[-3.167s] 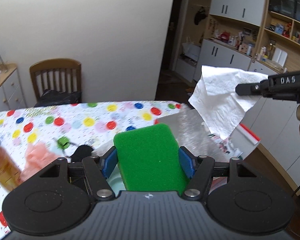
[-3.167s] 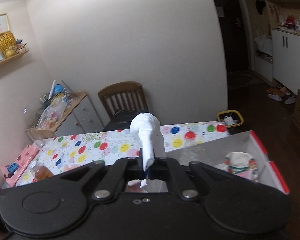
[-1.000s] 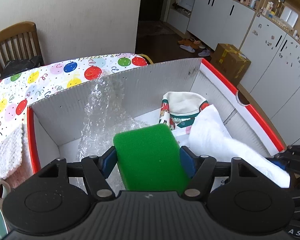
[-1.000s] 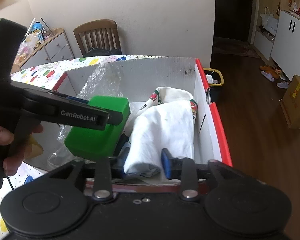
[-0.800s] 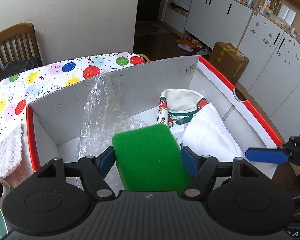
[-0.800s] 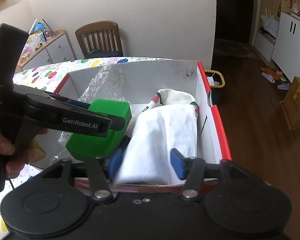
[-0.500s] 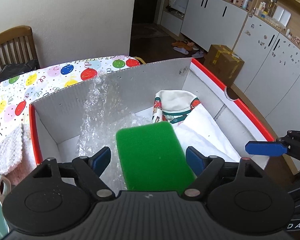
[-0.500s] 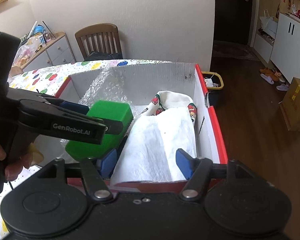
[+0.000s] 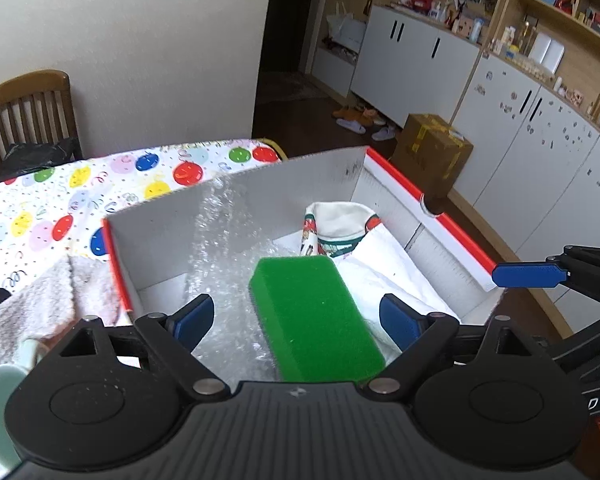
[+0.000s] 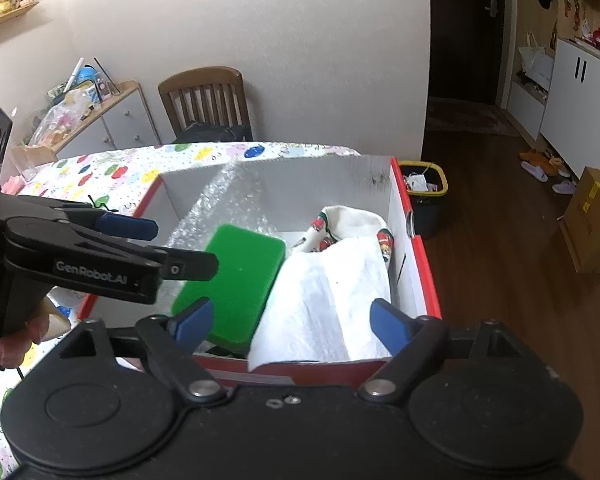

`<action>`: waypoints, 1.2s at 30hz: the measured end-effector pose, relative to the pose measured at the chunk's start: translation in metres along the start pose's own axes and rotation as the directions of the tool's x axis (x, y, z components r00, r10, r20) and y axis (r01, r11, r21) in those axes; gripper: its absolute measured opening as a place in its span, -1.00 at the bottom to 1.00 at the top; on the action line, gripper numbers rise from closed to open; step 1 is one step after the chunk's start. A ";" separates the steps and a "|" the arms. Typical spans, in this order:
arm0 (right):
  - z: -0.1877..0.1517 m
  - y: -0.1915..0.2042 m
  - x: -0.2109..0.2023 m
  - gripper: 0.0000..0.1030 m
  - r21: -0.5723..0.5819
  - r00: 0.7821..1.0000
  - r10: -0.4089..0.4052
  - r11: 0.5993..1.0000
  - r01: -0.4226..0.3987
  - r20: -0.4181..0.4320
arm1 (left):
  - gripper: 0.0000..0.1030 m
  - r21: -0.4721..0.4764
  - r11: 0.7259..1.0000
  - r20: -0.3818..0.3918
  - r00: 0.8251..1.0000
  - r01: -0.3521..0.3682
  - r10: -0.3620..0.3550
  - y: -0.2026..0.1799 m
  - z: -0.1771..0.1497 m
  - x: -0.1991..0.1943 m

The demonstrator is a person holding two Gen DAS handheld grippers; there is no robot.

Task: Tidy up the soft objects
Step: 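Withdraw both tools from the shoebox toward the pink bath puff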

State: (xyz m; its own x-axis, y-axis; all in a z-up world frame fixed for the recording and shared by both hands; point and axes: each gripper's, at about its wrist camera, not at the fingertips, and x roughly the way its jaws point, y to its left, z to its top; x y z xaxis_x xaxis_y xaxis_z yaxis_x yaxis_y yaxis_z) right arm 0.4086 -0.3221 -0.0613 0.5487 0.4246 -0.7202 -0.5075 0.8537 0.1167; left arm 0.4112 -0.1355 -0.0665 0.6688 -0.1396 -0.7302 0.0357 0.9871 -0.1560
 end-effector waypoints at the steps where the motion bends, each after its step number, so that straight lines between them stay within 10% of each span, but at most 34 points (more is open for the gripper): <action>1: 0.001 0.002 -0.002 0.72 0.000 1.000 0.002 1.000 -0.002 0.004 | 0.77 -0.002 1.000 0.008 1.000 0.000 0.000 0.001 0.000 -0.005; 14: 0.013 0.035 -0.027 0.99 0.001 0.997 0.036 0.999 -0.037 0.068 | 1.00 -0.023 0.999 0.147 0.989 0.028 -0.024 0.034 -0.014 -0.078; 36: 0.042 0.153 -0.002 0.99 -0.020 0.993 0.111 0.994 -0.110 0.046 | 1.00 -0.122 0.969 0.249 0.939 -0.214 0.238 0.164 -0.065 -0.171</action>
State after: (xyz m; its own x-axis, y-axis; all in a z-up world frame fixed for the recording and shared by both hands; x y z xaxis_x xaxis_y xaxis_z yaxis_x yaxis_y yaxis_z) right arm 0.3578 -0.1800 -0.0134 0.5189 0.5303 -0.6705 -0.5780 0.7955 0.1819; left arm 0.2546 0.0457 -0.0102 0.8212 0.1234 -0.5572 -0.1987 0.9771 -0.0763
